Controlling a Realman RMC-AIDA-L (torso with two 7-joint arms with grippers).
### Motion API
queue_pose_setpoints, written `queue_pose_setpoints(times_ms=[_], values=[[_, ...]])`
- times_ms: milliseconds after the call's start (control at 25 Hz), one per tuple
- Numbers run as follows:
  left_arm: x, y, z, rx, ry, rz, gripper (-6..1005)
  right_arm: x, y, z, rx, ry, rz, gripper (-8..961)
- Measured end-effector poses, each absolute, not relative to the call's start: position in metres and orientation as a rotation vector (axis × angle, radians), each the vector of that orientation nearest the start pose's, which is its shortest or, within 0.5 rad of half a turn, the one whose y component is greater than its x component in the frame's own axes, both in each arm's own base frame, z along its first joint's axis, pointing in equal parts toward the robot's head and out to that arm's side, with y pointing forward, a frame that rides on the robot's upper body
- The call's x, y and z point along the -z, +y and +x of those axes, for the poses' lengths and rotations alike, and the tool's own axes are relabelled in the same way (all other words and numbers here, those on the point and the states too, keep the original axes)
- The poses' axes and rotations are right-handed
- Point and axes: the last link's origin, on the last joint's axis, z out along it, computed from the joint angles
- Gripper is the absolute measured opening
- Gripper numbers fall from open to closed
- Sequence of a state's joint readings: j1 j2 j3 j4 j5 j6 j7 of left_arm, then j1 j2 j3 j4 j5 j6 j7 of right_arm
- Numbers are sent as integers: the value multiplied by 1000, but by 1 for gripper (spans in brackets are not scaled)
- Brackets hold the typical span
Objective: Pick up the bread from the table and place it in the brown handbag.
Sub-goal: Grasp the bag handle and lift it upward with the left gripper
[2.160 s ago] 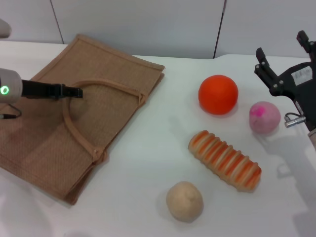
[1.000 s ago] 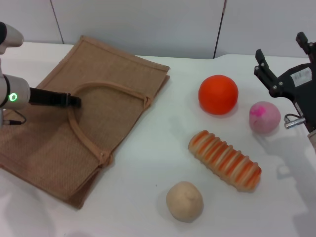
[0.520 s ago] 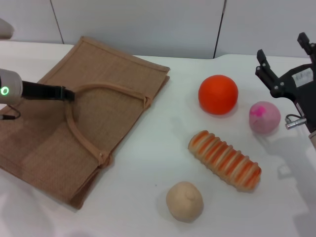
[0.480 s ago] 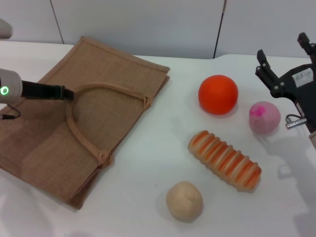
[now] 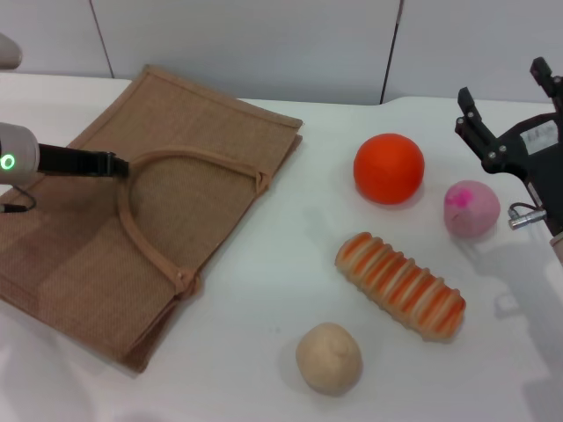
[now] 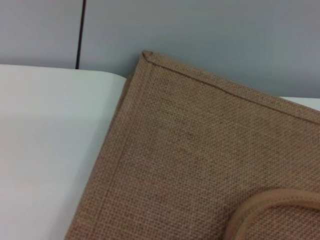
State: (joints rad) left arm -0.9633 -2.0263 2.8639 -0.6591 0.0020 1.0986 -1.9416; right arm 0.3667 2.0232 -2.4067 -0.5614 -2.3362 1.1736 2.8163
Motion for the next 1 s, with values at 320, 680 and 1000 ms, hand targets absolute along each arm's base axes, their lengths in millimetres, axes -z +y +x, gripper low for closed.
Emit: queue_pose_setpoints(times_ms=[320, 680, 1000], values=[[-54, 421, -313, 144, -1366, -2037, 313, 37, 328, 244, -716, 84, -1711, 874], [-44, 426, -310, 127, -1319, -2069, 401, 37, 329, 242, -719, 80, -1711, 874], [-32, 431, -308, 90, -1285, -2083, 448, 37, 329, 242, -719, 80, -1712, 873]])
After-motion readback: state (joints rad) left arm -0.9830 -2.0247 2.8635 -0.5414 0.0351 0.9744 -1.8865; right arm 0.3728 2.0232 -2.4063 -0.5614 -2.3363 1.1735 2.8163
